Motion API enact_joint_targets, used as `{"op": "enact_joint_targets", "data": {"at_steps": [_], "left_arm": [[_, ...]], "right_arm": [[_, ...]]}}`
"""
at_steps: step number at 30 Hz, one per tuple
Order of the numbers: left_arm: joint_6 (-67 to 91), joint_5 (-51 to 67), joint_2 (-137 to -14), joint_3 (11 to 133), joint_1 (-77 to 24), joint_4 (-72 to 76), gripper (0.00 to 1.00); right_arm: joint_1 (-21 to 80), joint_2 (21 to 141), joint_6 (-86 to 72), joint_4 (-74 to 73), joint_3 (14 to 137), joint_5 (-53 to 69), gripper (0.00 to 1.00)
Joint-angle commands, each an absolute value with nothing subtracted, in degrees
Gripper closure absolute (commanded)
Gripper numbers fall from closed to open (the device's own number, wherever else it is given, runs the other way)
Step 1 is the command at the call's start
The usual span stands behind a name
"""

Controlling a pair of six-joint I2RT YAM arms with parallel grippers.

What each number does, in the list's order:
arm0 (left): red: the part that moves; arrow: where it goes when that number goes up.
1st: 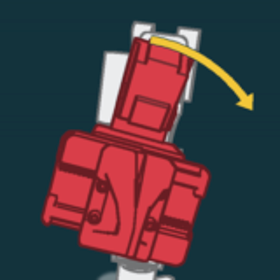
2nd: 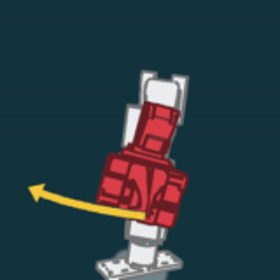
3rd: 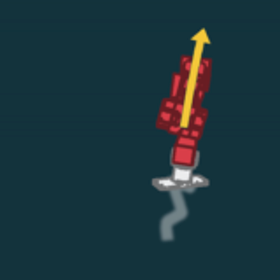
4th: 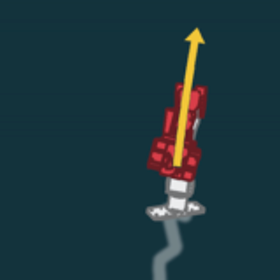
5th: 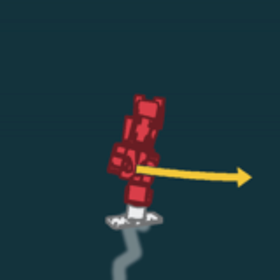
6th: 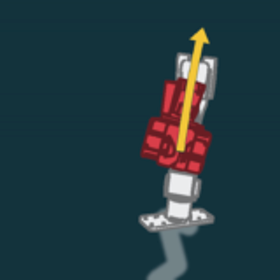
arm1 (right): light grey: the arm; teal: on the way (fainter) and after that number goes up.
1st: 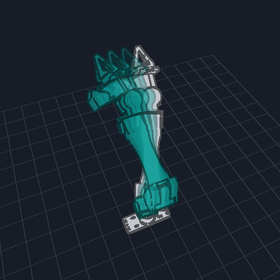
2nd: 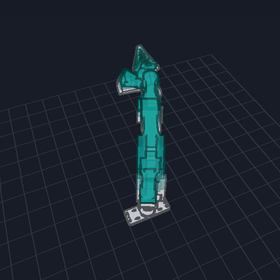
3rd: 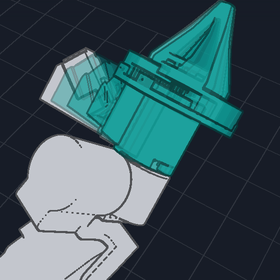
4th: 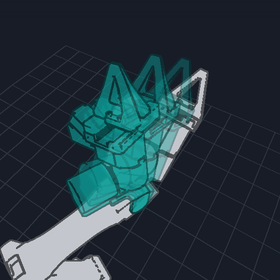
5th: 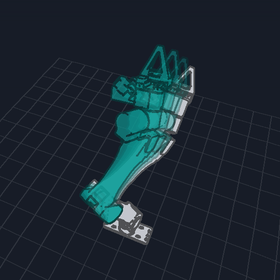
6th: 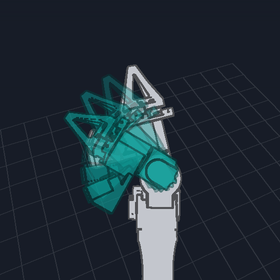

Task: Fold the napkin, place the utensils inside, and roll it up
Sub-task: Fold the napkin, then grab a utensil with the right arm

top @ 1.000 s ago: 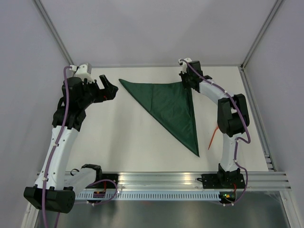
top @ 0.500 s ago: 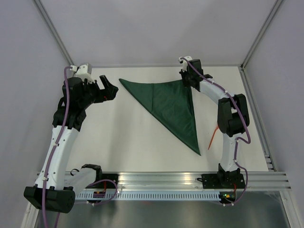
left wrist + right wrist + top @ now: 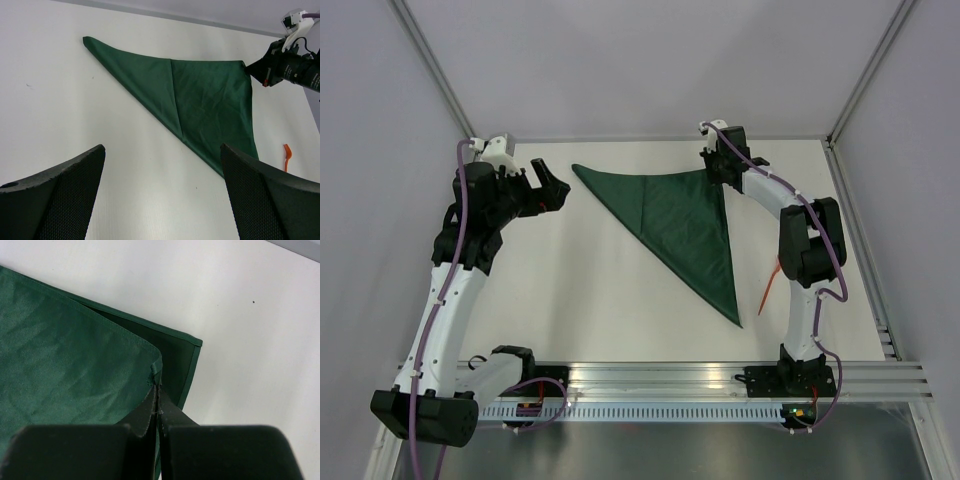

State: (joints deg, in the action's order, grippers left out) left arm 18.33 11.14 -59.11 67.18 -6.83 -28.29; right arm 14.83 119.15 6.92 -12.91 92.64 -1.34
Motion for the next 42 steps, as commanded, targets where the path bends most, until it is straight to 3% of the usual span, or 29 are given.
{"op": "enact_joint_targets", "data": {"at_steps": [1, 3, 5, 6, 7, 10, 13, 18, 22, 27, 32, 42], "left_arm": [[17.4, 12.83, -59.24, 66.89, -6.59, -26.63, 0.01], [17.4, 12.83, -59.24, 66.88, -6.59, -26.54, 0.01], [17.4, 13.01, -59.24, 66.8, -6.59, -26.63, 0.01], [17.4, 12.92, -59.33, 66.8, -6.5, -26.63, 0.01], [17.49, 12.92, -59.15, 66.8, -6.5, -26.54, 0.01], [17.58, 13.18, -58.8, 66.71, -6.59, -26.72, 0.01], [17.67, 13.27, -57.84, 66.8, -6.59, -26.89, 0.01], [19.77, 13.88, -55.38, 65.66, -6.59, -26.63, 0.0], [21.09, 14.94, -52.4, 62.59, -6.59, -24.79, 0.0], [21.62, 15.38, -49.14, 59.16, -6.59, -23.73, 0.0], [21.97, 15.82, -47.99, 57.57, -6.59, -22.85, 0.0], [22.5, 16.08, -46.67, 56.07, -6.5, -22.41, 0.0]], "right_arm": [[14.5, 120.49, 7.03, -12.13, 92.81, -2.11, 0.99], [14.41, 120.85, 7.12, -12.39, 93.16, -2.28, 1.0], [14.5, 121.55, 7.21, -13.0, 93.95, -2.29, 0.92], [14.41, 122.16, 7.21, -13.18, 94.3, -2.81, 0.84], [14.41, 122.34, 7.12, -13.36, 95.09, -3.07, 0.62], [14.24, 122.96, 7.12, -14.5, 97.37, -4.92, 0.38], [13.01, 122.7, 5.28, -18.09, 101.32, -4.57, 0.26], [9.85, 115.52, 5.18, -27.85, 98.98, -3.08, 0.26], [8.18, 105.75, 9.4, -31.28, 83.11, -2.03, 0.27], [1.85, 97.05, 17.83, -40.51, 73.05, 3.6, 0.31], [-1.58, 93.08, 23.02, -48.41, 68.21, 3.78, 0.34], [-1.76, 93.16, 23.91, -50.89, 62.93, 1.5, 0.4]]}}
